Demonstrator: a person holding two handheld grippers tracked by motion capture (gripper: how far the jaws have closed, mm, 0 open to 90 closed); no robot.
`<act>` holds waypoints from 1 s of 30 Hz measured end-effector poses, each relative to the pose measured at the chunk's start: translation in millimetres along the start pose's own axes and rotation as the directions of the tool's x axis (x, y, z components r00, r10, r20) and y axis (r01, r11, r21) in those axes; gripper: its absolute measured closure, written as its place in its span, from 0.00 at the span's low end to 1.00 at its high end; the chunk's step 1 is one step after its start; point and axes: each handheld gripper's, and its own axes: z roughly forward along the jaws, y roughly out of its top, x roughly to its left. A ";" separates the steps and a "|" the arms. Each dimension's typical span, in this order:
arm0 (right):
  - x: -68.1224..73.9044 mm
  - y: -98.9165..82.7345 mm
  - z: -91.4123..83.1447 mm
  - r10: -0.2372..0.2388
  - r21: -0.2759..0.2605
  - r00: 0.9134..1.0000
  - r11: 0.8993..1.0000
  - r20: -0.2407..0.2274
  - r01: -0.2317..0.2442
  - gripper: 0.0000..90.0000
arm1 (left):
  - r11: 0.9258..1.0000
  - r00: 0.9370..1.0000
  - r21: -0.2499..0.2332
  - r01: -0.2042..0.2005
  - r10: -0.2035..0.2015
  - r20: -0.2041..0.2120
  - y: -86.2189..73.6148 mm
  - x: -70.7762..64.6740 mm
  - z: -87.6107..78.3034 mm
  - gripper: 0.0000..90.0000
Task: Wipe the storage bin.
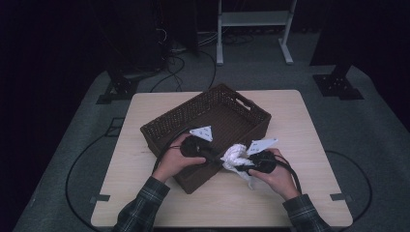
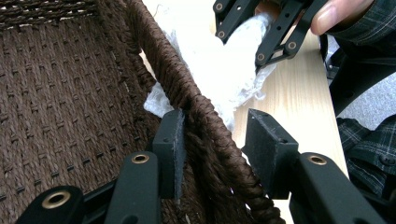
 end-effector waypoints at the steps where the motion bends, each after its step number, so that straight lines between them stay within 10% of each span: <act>1: 0.2 -0.2 1.1 0.001 0.004 1.000 1.000 0.000 -0.001 0.83 | 1.000 1.000 0.000 0.000 0.000 0.000 0.0 0.0 0.0 0.64; 30: 5.5 -8.7 34.1 0.032 0.143 0.996 0.990 -0.085 -0.020 0.83 | 1.000 1.000 0.001 0.000 0.000 0.000 0.1 -0.1 0.1 0.64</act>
